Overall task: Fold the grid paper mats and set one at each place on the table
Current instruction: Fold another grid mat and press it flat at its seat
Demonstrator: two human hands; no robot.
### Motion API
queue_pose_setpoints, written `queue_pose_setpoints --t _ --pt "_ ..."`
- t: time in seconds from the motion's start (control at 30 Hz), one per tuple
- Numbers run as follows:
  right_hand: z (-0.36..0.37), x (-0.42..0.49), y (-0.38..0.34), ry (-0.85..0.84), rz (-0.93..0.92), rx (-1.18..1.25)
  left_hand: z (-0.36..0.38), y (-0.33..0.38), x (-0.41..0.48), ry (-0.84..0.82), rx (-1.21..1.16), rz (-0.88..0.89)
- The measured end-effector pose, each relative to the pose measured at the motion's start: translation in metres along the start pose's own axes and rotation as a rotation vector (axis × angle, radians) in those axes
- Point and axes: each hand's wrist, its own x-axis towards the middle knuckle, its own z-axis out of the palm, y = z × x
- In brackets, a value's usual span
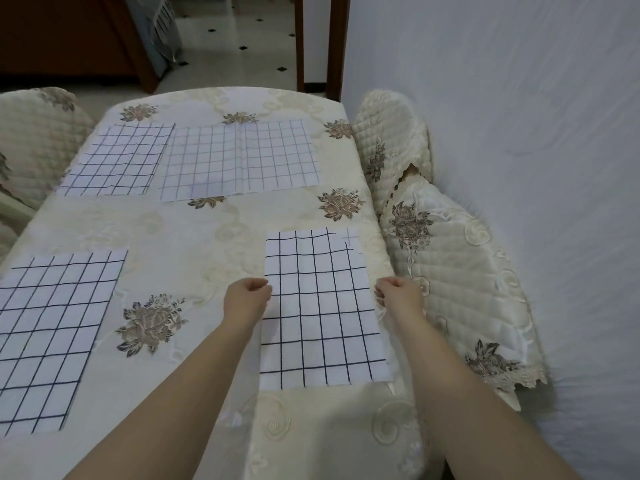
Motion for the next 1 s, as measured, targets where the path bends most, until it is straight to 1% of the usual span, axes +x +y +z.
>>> queue_pose_setpoints --t 0.07,0.17,0.23,0.3,0.4,0.53,0.63,0.87,1.0 --pt "0.010 0.017 -0.015 -0.063 0.042 0.111 0.019 0.018 0.005 -0.109 -0.102 -0.005" --pt "0.022 0.044 -0.035 -0.107 0.090 0.202 0.053 0.041 0.015 -0.249 -0.190 -0.047" --pt "0.026 0.061 -0.049 -0.087 0.100 0.221 0.075 0.052 0.022 -0.318 -0.212 -0.070" --pt "0.030 0.078 -0.058 -0.038 0.158 0.213 0.093 0.057 0.030 -0.361 -0.208 -0.084" --pt "0.030 0.097 -0.054 -0.017 0.309 0.193 0.113 0.053 0.042 -0.384 -0.185 -0.119" --pt "0.032 0.103 -0.038 -0.113 0.382 0.171 0.126 0.041 0.055 -0.362 -0.188 -0.169" --pt "0.034 0.103 -0.035 -0.147 0.394 0.179 0.130 0.039 0.058 -0.368 -0.228 -0.168" --pt "0.029 0.102 -0.041 -0.125 0.393 0.272 0.127 0.039 0.058 -0.394 -0.235 -0.156" --pt "0.036 0.098 -0.038 -0.173 0.381 0.295 0.129 0.043 0.058 -0.406 -0.218 -0.157"
